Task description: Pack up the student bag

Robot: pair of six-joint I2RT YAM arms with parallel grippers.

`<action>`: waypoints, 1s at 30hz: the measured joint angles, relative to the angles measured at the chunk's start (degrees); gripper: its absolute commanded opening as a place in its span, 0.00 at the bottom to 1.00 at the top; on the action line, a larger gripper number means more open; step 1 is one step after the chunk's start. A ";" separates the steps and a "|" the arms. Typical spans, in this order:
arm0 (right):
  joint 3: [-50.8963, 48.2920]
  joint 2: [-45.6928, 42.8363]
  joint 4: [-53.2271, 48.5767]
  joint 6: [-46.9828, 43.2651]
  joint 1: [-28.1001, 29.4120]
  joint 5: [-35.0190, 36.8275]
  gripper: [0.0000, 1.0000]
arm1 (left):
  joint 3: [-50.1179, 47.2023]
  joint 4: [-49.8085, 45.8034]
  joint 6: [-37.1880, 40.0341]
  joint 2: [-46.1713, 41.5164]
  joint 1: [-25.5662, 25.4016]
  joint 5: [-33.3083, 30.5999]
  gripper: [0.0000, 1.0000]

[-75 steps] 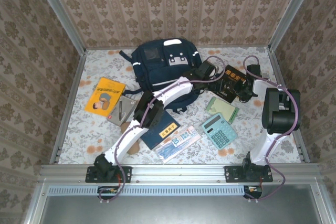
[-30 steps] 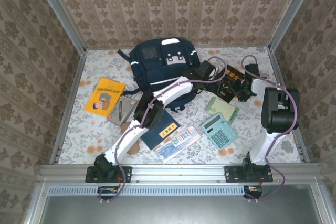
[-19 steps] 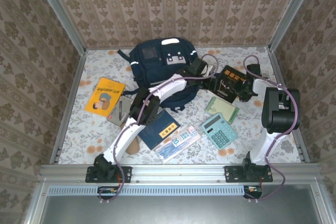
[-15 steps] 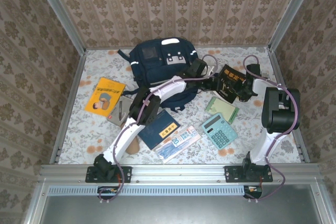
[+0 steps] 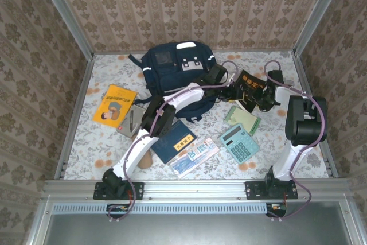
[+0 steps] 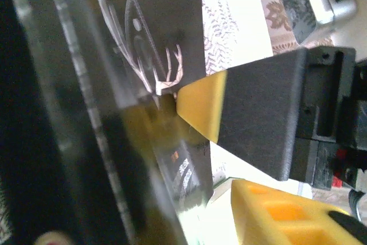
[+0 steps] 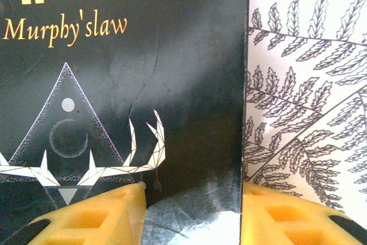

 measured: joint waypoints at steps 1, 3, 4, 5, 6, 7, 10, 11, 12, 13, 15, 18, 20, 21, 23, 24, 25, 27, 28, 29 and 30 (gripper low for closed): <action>-0.04 -0.04 0.15 0.00 0.02 -0.15 0.46 | 0.31 -0.59 0.24 0.00 0.09 -0.24 0.22; -0.28 -0.42 0.68 0.35 0.00 -0.37 0.52 | 0.72 -1.20 -0.57 0.00 0.42 -0.96 0.13; -0.35 -0.70 0.79 0.42 0.00 -0.33 0.56 | 0.72 -1.18 -0.68 0.00 0.59 -1.05 0.08; -0.50 -1.25 0.98 0.70 -0.04 -0.33 0.60 | 0.72 -0.98 -1.36 0.00 0.85 -0.85 0.03; -0.87 -1.79 1.29 0.94 -0.11 -0.70 0.64 | 0.72 -0.55 -1.92 0.00 1.01 -0.70 0.00; -1.38 -2.36 1.66 1.09 -0.07 -1.42 0.66 | 0.57 0.44 -2.49 0.00 1.11 -0.48 0.00; -4.17 -4.87 4.48 2.75 -0.57 -5.03 0.75 | -2.93 5.70 -5.92 -1.40 1.49 0.20 0.00; -5.62 -6.08 6.12 3.89 -1.05 -6.82 0.77 | -4.83 7.76 -7.43 -2.36 1.62 0.55 0.00; -6.97 -7.17 7.65 4.90 -1.42 -8.52 0.79 | -6.84 9.68 -8.98 -3.48 1.75 0.94 0.00; -8.31 -8.22 9.29 6.01 -1.86 -10.12 0.82 | -8.37 11.26 -10.29 -4.37 1.95 1.29 0.00; -10.91 -10.32 13.51 8.79 -2.71 -13.40 0.86 | -11.45 15.23 -13.75 -6.60 2.43 2.12 0.00; -13.38 -12.63 19.15 12.35 -3.37 -17.20 0.99 | -14.51 20.17 -17.92 -9.40 3.26 2.91 0.00; -14.25 -13.57 22.47 14.67 -3.45 -19.17 1.00 | -16.76 23.26 -20.28 -11.50 3.78 3.23 0.00; -14.69 -13.86 24.35 15.93 -3.45 -20.24 0.99 | -18.03 24.72 -21.40 -12.66 4.04 3.50 0.00; -15.43 -14.01 28.33 18.36 -3.43 -22.45 1.00 | -19.61 27.34 -23.34 -14.38 4.39 4.11 0.00; -15.82 -14.01 30.51 19.80 -3.43 -23.63 1.00 | -20.09 28.30 -24.26 -15.04 4.48 4.28 0.00; -16.11 -14.01 32.44 21.14 -3.45 -24.70 1.00 | -20.72 29.46 -25.20 -15.69 4.55 4.39 0.00; -16.22 -13.99 35.85 23.58 -3.48 -26.51 0.99 | -22.14 31.63 -26.97 -16.65 4.61 4.87 0.00; -16.22 -13.99 37.75 24.81 -3.56 -27.45 0.99 | -23.12 32.81 -27.80 -17.18 4.59 5.18 0.00; -16.22 -13.92 39.63 25.88 -3.56 -28.30 0.99 | -24.02 33.73 -28.44 -17.59 4.57 5.51 0.00; -16.22 -13.75 41.64 27.15 -3.56 -29.16 0.99 | -25.00 34.47 -28.96 -18.03 4.46 5.79 0.00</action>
